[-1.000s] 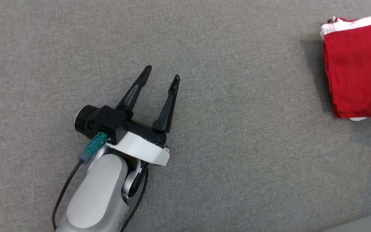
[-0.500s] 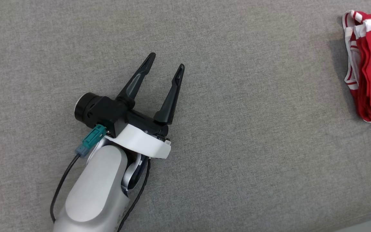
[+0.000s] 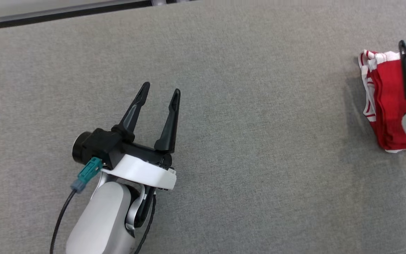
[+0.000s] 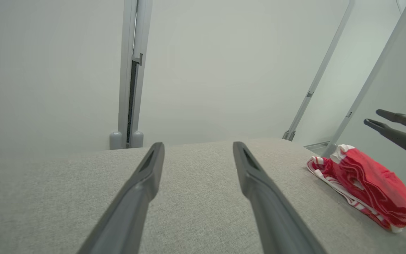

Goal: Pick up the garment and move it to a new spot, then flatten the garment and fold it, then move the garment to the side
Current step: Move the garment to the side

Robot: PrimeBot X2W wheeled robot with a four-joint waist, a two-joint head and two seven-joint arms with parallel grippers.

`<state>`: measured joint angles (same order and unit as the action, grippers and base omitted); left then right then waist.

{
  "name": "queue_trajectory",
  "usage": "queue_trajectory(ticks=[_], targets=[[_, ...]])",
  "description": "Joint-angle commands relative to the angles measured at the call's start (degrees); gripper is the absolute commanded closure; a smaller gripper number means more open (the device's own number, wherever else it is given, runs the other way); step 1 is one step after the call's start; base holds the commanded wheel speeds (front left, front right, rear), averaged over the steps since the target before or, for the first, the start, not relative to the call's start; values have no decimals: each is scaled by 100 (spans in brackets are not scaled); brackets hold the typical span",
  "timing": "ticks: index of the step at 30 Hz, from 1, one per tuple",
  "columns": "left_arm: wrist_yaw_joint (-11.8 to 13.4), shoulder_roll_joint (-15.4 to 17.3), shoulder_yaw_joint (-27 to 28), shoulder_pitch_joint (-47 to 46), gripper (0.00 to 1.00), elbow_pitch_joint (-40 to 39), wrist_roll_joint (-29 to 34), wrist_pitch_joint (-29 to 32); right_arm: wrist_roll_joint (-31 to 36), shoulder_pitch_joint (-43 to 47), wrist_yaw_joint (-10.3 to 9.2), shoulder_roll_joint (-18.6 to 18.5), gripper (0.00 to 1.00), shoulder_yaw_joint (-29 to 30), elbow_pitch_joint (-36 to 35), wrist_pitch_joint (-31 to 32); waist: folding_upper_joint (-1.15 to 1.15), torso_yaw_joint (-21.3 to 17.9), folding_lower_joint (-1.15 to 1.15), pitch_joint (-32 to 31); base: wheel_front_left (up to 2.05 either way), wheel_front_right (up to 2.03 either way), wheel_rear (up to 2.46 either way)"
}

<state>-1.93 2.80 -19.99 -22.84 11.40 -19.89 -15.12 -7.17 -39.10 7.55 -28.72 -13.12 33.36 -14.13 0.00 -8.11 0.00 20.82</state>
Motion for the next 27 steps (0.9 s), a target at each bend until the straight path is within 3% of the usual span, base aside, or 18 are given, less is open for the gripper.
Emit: queue_trajectory(ticks=[1,9,20,27], targets=[[36,22,58,103,0,-25,-34,-2,-91,131,-13,72,0,46,-85,-36,0,260,0,-344,0,0,0],[135,20,347,658,0,-8,-29,-2,-587,1087,-13,957,0,350,-924,-97,0,791,0,-928,0,0,0],[270,22,607,1340,0,174,500,-2,-228,2550,-9,2191,0,816,-1597,-110,0,1280,0,-1429,0,0,0],[449,23,638,1566,0,212,698,-2,-86,3115,-9,2545,0,847,-1892,-111,0,1346,0,-1522,0,0,0]])
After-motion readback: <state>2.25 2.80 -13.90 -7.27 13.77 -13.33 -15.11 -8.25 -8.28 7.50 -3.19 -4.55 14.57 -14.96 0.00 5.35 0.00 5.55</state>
